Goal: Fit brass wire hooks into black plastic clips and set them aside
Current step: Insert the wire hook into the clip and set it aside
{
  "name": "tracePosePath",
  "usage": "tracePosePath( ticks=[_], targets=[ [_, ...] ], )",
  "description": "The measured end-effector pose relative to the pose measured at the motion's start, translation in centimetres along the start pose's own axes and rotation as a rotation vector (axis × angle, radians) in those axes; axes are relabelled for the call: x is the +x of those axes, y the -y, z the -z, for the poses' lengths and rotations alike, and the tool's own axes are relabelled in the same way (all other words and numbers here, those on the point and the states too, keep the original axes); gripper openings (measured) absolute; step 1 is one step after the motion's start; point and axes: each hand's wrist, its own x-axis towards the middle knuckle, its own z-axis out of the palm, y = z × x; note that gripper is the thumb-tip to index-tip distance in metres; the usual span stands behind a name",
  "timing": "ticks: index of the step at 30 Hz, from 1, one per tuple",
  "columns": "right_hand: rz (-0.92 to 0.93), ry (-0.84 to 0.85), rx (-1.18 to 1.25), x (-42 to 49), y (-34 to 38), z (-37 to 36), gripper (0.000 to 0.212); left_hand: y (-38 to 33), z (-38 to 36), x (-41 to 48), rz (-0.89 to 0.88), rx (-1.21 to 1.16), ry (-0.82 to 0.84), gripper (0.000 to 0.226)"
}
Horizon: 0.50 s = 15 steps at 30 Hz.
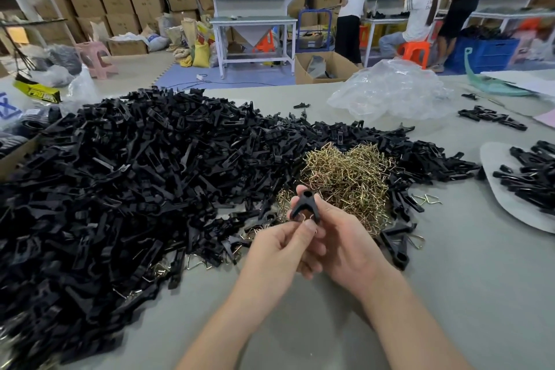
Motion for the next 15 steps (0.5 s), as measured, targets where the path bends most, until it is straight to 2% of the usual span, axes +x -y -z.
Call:
tracePosePath(
  ticks=[4, 11, 15],
  targets=[
    [-0.011, 0.026, 0.002, -0.1, -0.1, -0.1, 0.034, -0.1, 0.1, -0.1, 0.029, -0.058, -0.030, 0.030],
    [0.066, 0.112, -0.025, 0.0, -0.1, -0.2, 0.025, 0.3, 0.8, 0.3, 0.096, -0.092, -0.055, 0.035],
    [0.127, 0.082, -0.143, 0.4, -0.3, -0.1, 0.027, 0.5, 1.3, 0.7, 0.205, -0.252, -0.102, 0.031]
  ],
)
